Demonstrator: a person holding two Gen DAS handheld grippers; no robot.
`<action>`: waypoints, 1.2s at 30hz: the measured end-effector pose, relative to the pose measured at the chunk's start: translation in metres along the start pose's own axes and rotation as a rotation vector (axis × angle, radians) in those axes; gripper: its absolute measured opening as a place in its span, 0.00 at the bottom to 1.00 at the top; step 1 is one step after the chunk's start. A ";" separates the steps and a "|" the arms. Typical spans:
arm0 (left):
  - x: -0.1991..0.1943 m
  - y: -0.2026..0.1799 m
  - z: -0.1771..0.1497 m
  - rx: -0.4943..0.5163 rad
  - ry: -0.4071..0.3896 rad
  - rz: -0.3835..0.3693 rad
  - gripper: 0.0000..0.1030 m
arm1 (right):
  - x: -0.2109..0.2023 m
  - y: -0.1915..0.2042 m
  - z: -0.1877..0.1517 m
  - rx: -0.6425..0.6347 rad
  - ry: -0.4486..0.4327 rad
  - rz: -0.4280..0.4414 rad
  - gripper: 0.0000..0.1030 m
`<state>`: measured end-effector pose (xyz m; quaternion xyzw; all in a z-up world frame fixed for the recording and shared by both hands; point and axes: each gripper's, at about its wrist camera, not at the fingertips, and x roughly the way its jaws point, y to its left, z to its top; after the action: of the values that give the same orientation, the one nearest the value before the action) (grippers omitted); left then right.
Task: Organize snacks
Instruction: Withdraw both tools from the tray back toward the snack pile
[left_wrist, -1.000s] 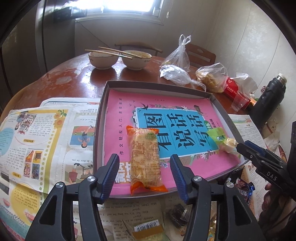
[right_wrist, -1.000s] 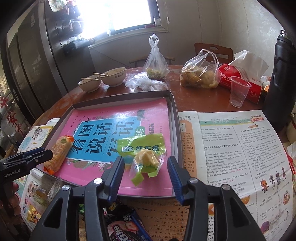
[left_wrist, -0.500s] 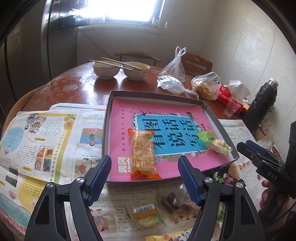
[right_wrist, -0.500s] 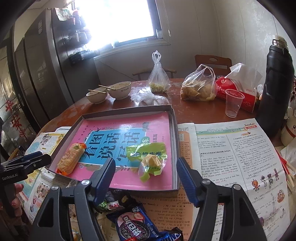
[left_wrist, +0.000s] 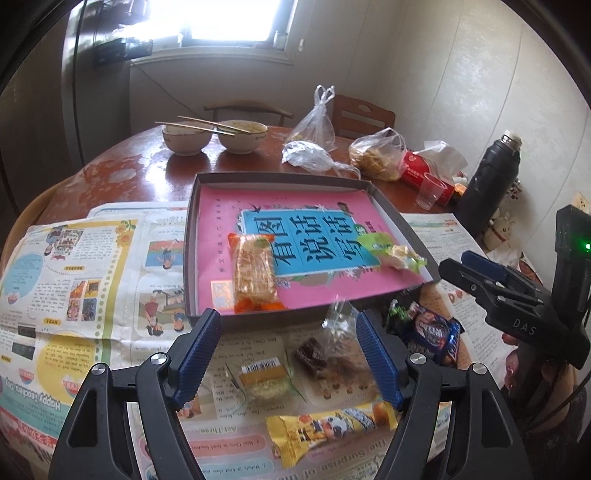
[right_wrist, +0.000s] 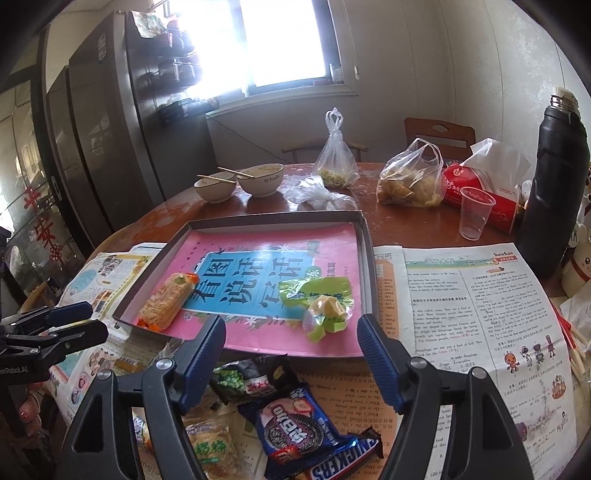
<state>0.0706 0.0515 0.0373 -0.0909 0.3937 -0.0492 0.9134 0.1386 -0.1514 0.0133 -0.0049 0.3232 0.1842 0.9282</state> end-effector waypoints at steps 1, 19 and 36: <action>-0.001 0.000 -0.003 0.003 0.006 -0.002 0.74 | -0.002 0.001 0.000 -0.004 -0.001 0.002 0.71; -0.017 -0.016 -0.038 0.016 0.066 -0.039 0.74 | -0.026 0.010 -0.014 -0.025 -0.010 0.010 0.73; -0.017 -0.028 -0.070 0.008 0.161 -0.099 0.74 | -0.047 0.020 -0.033 -0.045 -0.003 0.036 0.73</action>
<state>0.0073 0.0181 0.0078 -0.1024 0.4608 -0.1032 0.8755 0.0787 -0.1530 0.0177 -0.0198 0.3175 0.2082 0.9249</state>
